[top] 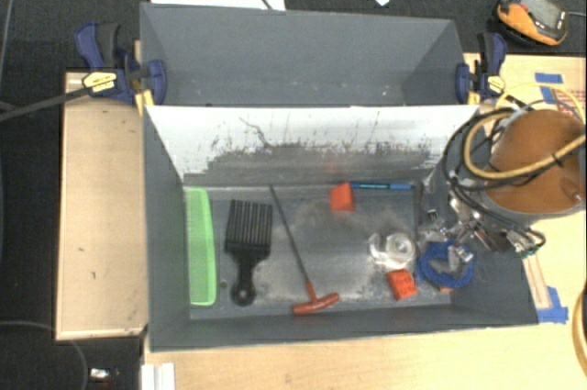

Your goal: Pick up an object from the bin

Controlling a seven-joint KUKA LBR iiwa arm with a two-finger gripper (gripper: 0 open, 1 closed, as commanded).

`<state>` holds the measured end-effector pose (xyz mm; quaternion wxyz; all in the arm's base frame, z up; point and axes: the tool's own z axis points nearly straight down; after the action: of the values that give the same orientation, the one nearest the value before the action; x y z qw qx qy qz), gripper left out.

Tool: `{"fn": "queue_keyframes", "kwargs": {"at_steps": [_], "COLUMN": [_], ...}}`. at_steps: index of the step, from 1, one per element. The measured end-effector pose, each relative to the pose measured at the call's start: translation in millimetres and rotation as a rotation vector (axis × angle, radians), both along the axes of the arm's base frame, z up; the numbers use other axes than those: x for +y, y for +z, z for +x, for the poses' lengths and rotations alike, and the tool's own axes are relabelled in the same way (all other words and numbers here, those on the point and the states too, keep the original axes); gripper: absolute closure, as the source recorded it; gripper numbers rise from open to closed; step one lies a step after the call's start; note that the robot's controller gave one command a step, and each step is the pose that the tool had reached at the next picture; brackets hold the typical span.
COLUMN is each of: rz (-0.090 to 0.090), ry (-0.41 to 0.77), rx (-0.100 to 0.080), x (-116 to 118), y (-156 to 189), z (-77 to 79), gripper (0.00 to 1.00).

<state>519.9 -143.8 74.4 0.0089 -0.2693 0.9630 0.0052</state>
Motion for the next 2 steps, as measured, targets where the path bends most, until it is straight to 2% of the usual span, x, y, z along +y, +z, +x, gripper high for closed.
{"fn": "queue_keyframes", "kwargs": {"at_steps": [1, 2], "rz": [0.0, -0.004], "ry": [-0.001, -0.004], "rx": [0.001, -0.004], "x": [-0.1, -2.0], "y": [23.0, 55.5], "z": [-1.7, -0.4], "gripper": [1.0, 1.0]}}
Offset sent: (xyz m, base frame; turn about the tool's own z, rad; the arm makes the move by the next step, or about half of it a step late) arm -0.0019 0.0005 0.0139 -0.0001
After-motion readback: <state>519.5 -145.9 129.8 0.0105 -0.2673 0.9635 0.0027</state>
